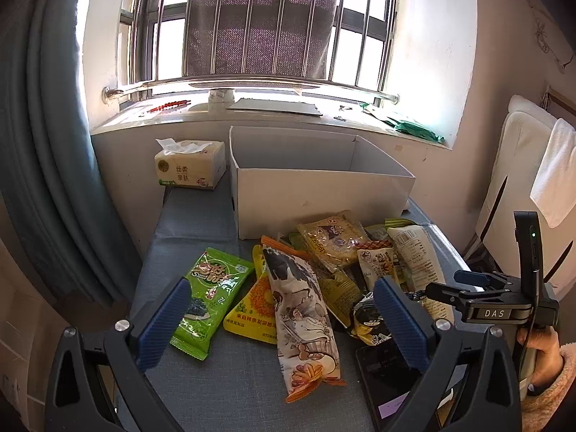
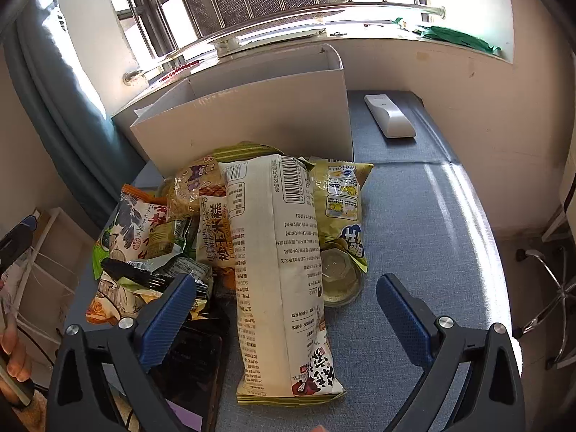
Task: Organize snacks
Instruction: 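Grasp the white snack bag with the right tool while the left tool grasps the green seaweed pack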
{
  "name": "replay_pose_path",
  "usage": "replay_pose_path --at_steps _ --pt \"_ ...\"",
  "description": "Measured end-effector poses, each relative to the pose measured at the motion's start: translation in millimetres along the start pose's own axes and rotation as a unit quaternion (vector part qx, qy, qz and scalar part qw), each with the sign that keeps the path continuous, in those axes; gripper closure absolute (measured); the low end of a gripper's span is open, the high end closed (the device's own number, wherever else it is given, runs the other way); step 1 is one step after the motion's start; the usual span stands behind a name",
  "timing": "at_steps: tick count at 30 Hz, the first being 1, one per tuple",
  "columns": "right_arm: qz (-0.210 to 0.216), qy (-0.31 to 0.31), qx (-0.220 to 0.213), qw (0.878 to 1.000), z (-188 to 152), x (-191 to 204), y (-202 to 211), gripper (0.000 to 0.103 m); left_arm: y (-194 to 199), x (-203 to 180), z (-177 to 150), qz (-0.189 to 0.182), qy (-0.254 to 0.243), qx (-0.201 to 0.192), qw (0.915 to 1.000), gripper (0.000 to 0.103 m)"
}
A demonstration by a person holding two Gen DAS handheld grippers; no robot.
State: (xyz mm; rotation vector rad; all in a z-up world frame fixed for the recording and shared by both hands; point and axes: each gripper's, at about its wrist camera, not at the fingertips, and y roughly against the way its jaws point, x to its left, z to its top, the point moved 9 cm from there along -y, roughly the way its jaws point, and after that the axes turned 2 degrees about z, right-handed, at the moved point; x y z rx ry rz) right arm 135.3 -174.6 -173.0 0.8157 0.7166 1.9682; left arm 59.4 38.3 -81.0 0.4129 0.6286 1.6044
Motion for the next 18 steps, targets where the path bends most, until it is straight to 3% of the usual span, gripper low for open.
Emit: replay_pose_path --at_steps 2,3,4,11,13,18 --pt "0.008 -0.01 0.001 1.0 -3 -2 -4 0.019 -6 10 -6 0.008 0.001 0.01 0.9999 0.0" --pt "0.005 -0.007 0.006 1.0 -4 -2 -7 0.046 -9 15 -9 0.012 -0.001 0.015 0.9998 0.0" --pt "0.007 0.0 0.019 1.0 -7 0 -10 0.061 -12 20 -11 0.016 -0.002 0.02 0.9997 0.0" --pt "0.016 0.018 0.01 1.0 -7 10 -1 0.07 -52 54 -21 0.028 -0.026 0.067 0.997 0.0" --pt "0.026 0.016 -0.006 1.0 -2 12 12 0.071 -70 66 -25 0.041 -0.05 0.094 0.9935 0.0" --pt "0.029 0.02 -0.048 0.998 12 16 49 0.071 -110 90 -35 0.037 -0.091 0.149 0.9839 0.0"
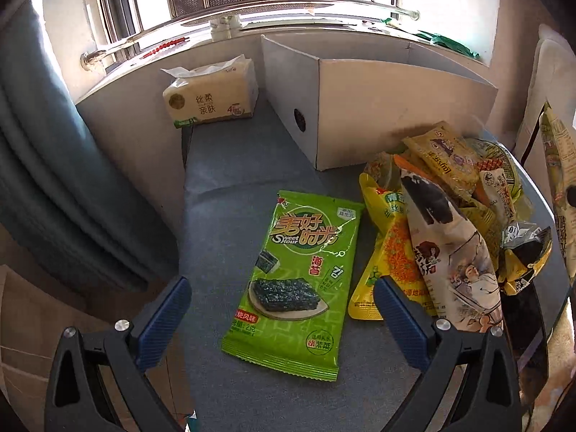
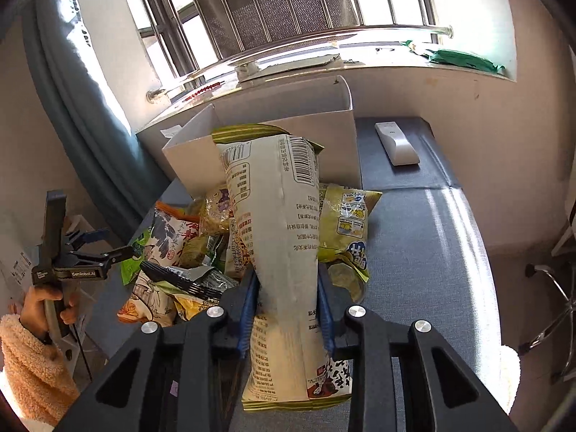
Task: Organize snacks
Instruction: 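Grasp the white snack bag with the right tool while the left tool grasps the green seaweed pack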
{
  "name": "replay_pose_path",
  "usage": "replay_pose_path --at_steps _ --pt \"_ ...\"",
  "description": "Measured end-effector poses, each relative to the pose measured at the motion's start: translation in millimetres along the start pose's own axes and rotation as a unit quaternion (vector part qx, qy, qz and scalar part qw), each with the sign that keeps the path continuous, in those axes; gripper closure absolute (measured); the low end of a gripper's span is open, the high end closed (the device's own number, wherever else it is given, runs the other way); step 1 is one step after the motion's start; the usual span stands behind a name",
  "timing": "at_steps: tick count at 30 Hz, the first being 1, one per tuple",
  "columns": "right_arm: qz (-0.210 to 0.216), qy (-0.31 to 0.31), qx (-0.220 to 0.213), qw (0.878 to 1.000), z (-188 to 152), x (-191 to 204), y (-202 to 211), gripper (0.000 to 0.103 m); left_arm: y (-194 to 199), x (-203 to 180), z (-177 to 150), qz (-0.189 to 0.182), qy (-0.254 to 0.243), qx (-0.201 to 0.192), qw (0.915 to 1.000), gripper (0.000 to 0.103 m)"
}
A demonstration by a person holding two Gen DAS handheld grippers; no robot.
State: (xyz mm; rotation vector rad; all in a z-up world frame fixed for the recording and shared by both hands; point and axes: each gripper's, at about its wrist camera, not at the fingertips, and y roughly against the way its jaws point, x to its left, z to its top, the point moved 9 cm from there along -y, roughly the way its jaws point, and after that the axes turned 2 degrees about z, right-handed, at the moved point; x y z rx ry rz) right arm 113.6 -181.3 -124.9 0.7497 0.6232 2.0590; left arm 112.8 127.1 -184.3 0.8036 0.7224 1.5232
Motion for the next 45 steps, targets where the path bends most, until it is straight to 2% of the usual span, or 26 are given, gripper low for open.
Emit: replay_pose_path --at_steps 3,5,8,10,11,12,13,16,20,23,27,29,31,33,35,38,41,44,45 --pt "0.002 0.002 -0.007 1.0 4 2 10 0.071 -16 -5 -7 -0.029 -0.042 0.028 0.9983 0.0" --pt "0.001 0.008 -0.006 1.0 3 4 11 0.071 -25 -6 -12 -0.025 -0.069 0.035 0.9967 0.0" --pt "0.002 0.011 -0.003 1.0 1 5 9 0.07 -36 -5 -16 -0.047 -0.069 0.05 0.9952 0.001" --pt "0.002 0.01 0.001 1.0 0 5 5 0.07 -38 -4 -19 -0.068 -0.063 0.056 0.9942 0.006" --pt "0.003 0.01 0.004 1.0 0 5 3 0.07 -36 -4 -19 -0.074 -0.062 0.053 0.994 0.014" --pt "0.004 0.011 0.005 1.0 0 4 1 0.07 -35 -3 -19 -0.07 -0.064 0.045 0.9944 0.027" --pt "0.004 0.01 0.006 1.0 0 5 0 0.07 -33 -1 -19 -0.068 -0.06 0.041 0.995 0.031" --pt "0.008 0.006 0.007 1.0 1 6 -3 0.07 -29 5 -22 -0.054 -0.043 0.041 0.9968 0.033" --pt "0.011 0.011 0.002 1.0 5 9 -1 0.07 0 12 -15 -0.048 0.0 -0.004 0.9988 0.035" --pt "0.012 0.011 -0.01 1.0 18 9 0 0.07 38 16 13 -0.053 0.046 -0.064 0.9955 0.035" --pt "0.014 0.008 -0.028 0.999 59 9 -4 0.07 87 1 68 -0.072 0.089 -0.141 0.9834 0.034" --pt "0.009 0.011 -0.039 0.999 86 11 -8 0.07 98 -9 106 -0.086 0.109 -0.163 0.9768 0.034" --pt "0.004 0.004 -0.046 0.999 115 12 -18 0.07 100 -19 139 -0.082 0.122 -0.175 0.9736 0.034" --pt "0.003 -0.007 -0.045 0.999 144 10 -34 0.07 92 -26 170 -0.071 0.139 -0.174 0.9723 0.033" --pt "-0.006 -0.016 -0.044 0.999 172 7 -54 0.07 73 -34 197 -0.079 0.154 -0.16 0.9718 0.033" --pt "-0.028 -0.013 -0.04 0.999 207 2 -87 0.07 39 -46 228 -0.047 0.143 -0.137 0.979 0.033" --pt "-0.045 -0.028 -0.009 0.999 225 -7 -119 0.07 7 -58 239 -0.069 0.144 -0.104 0.9816 0.032" --pt "-0.055 -0.02 -0.012 0.998 239 -12 -134 0.068 -15 -54 240 -0.055 0.148 -0.079 0.9843 0.026" --pt "-0.056 -0.023 -0.016 0.998 242 -14 -136 0.057 -19 -53 238 -0.054 0.146 -0.07 0.9853 0.016"
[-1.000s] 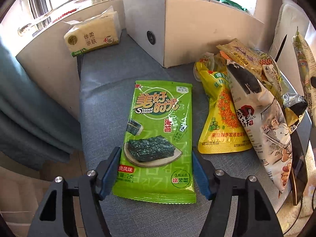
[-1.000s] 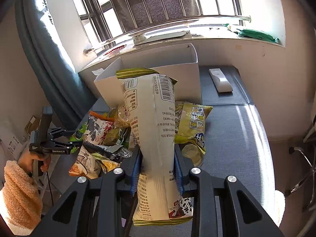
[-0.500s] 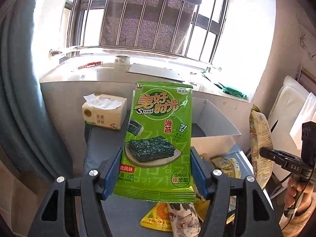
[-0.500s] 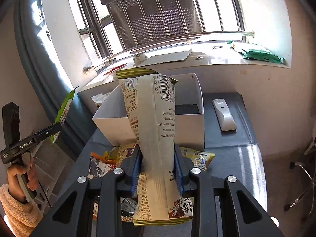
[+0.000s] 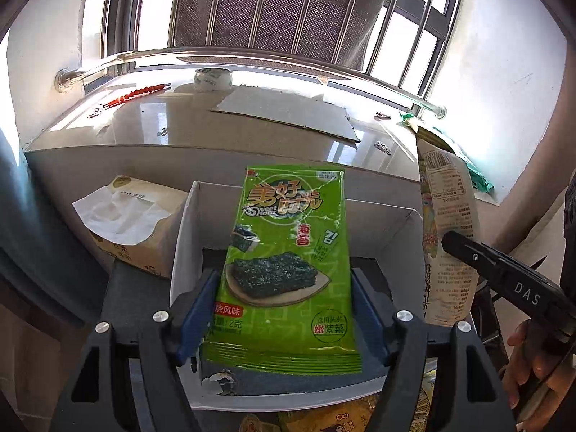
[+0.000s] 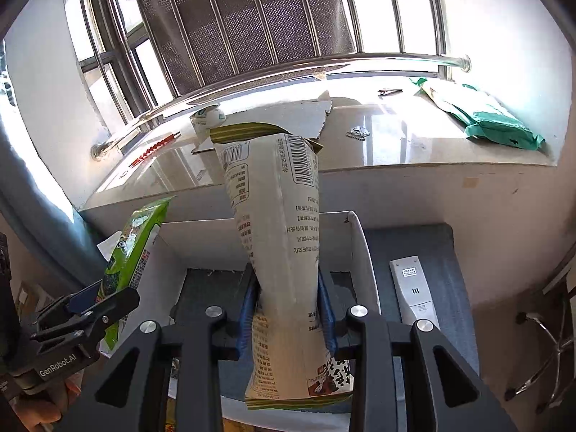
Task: Organize snacks
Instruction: 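Grasp the white snack bag with the right tool while the left tool grasps the green seaweed pack, then release the seaweed pack and white bag into the white box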
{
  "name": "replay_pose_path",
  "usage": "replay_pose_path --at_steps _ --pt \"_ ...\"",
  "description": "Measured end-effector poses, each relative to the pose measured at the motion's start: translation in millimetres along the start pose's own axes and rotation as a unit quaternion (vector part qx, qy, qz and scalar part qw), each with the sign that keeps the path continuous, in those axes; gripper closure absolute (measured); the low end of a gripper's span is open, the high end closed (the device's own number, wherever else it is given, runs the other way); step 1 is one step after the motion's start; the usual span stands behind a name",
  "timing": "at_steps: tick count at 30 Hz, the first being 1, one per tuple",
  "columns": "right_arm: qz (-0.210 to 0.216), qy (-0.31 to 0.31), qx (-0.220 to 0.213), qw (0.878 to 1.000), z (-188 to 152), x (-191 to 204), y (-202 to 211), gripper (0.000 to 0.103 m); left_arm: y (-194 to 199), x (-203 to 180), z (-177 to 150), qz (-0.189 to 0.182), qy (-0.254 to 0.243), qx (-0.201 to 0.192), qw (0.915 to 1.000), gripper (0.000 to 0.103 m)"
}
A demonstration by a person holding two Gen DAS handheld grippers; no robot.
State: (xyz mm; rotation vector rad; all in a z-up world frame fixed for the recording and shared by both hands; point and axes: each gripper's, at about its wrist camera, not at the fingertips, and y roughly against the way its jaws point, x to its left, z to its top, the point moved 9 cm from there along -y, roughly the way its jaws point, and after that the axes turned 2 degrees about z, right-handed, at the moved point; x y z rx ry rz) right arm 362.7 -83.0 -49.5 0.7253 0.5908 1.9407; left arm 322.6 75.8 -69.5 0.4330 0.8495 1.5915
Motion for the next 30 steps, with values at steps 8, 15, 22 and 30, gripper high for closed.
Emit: replay_pose_path --at_steps 8,15,22,30 --pt "0.026 0.001 -0.025 0.999 -1 -1 21 0.0 31 21 -11 0.002 -0.011 -0.027 0.9996 0.0" --pt "0.06 0.042 -0.078 0.994 -25 9 79 0.0 112 36 -16 -0.021 -0.026 -0.118 0.9924 0.0" --pt "0.103 0.058 -0.106 0.987 -89 10 145 0.0 184 36 -81 -0.06 -0.049 -0.136 0.9876 0.0" --pt "0.092 -0.011 -0.099 0.991 -194 -18 167 0.0 188 42 -182 -0.045 -0.009 -0.111 0.9928 0.0"
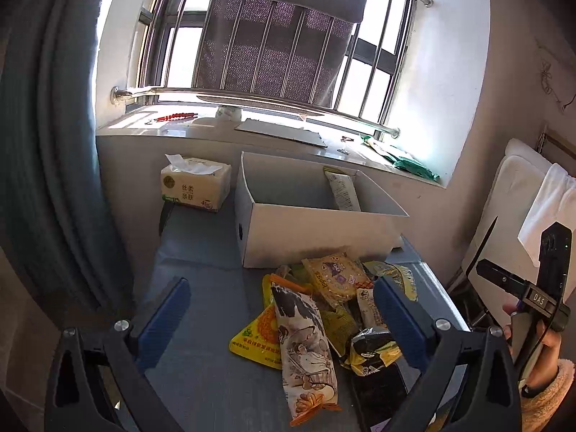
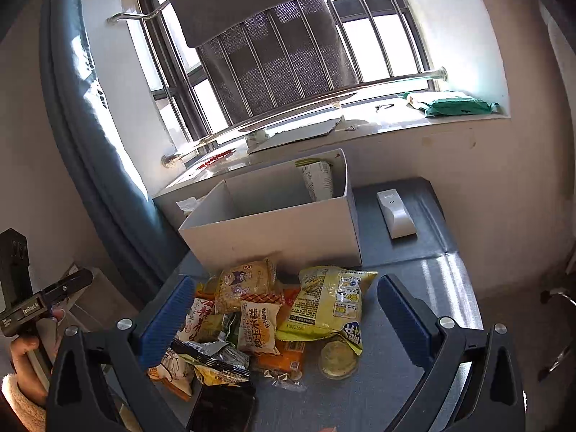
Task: Organize snacks
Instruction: 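Release the seaweed pack and white bag into the white box, then grasp the yellow chip bag with the right tool while the left tool grasps the peanut bag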
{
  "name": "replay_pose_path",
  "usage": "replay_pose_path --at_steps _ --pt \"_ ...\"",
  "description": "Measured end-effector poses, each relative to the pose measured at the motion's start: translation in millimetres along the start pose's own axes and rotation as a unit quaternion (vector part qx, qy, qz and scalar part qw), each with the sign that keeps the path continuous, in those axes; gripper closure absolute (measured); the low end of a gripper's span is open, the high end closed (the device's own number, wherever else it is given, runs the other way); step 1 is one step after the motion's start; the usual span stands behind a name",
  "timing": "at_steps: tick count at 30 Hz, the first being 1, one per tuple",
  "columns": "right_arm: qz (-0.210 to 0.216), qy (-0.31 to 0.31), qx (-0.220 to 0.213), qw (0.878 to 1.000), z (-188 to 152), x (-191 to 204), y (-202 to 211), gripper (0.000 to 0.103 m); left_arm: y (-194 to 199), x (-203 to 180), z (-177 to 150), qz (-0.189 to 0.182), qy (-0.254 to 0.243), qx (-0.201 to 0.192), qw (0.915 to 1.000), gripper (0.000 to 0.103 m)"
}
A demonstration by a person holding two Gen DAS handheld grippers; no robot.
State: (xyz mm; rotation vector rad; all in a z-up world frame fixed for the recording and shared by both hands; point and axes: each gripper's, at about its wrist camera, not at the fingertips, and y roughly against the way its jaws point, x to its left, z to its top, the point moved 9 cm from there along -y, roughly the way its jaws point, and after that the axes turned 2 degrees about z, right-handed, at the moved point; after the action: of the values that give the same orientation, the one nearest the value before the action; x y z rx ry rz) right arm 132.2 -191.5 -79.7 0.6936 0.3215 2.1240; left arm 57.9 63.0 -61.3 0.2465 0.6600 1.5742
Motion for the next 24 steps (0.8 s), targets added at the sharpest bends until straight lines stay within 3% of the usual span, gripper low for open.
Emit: replay_pose_path --at_steps 5,8,14,24 --pt "-0.006 -0.026 0.037 0.999 -46 -10 3 0.0 -1 -10 -34 -0.022 0.019 0.019 0.9994 0.0" --pt "-0.011 -0.026 0.057 0.998 -55 -15 -7 0.0 -6 -16 -39 -0.021 0.011 0.024 0.9994 0.0" --pt "-0.016 -0.038 0.078 0.996 -49 -29 -44 0.0 -10 -19 -38 -0.026 0.011 0.03 0.9992 0.0" --pt "-0.048 -0.045 0.187 0.98 -43 -61 -142 0.0 -22 -12 -53 -0.018 0.015 0.06 0.9979 0.0"
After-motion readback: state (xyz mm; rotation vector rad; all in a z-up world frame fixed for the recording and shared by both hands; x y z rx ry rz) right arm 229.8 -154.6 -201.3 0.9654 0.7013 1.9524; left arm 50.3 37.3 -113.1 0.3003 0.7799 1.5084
